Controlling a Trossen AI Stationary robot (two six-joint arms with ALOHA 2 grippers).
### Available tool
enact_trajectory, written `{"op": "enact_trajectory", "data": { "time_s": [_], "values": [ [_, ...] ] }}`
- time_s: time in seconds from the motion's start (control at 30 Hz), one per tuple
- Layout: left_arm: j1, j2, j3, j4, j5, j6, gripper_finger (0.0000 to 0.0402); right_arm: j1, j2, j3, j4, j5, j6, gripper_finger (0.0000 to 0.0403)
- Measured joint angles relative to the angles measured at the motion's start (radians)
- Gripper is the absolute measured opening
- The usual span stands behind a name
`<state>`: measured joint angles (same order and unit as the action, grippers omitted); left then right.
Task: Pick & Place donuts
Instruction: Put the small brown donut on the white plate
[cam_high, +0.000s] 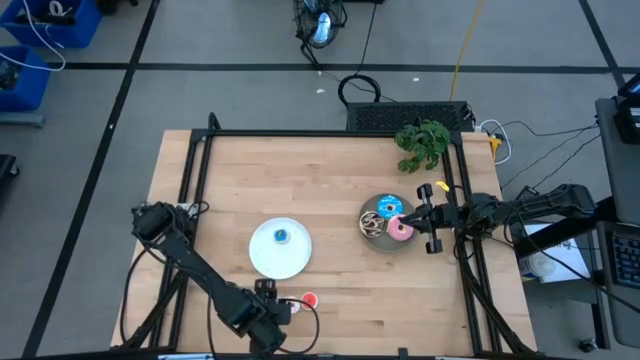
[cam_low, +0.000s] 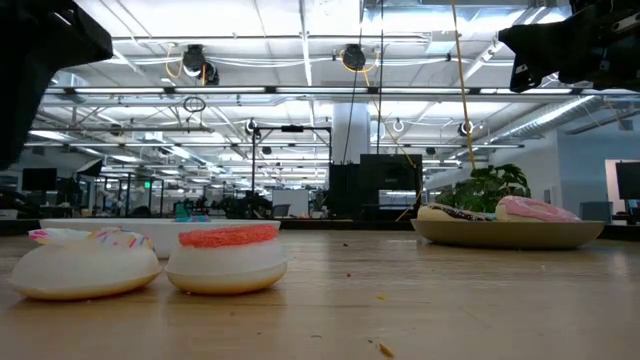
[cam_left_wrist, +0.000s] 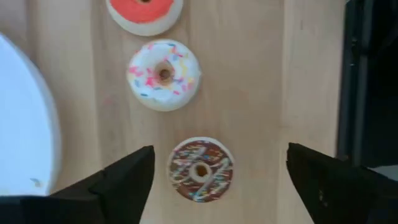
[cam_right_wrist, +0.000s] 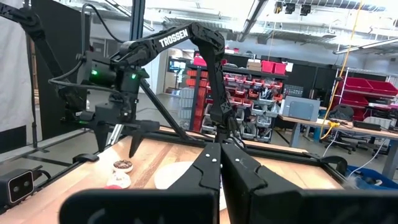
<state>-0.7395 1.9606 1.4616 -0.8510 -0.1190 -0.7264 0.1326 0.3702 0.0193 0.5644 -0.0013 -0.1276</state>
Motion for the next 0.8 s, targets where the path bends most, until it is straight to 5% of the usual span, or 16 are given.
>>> {"op": "enact_trajectory", "data": {
  "time_s": [0.8],
  "values": [
    [-0.011,0.03,-0.077,-0.004,0.008,-0.017,0.0349,0.0,0.0,0.0,0.0,0.0,0.0,0.0]
  ]
}}
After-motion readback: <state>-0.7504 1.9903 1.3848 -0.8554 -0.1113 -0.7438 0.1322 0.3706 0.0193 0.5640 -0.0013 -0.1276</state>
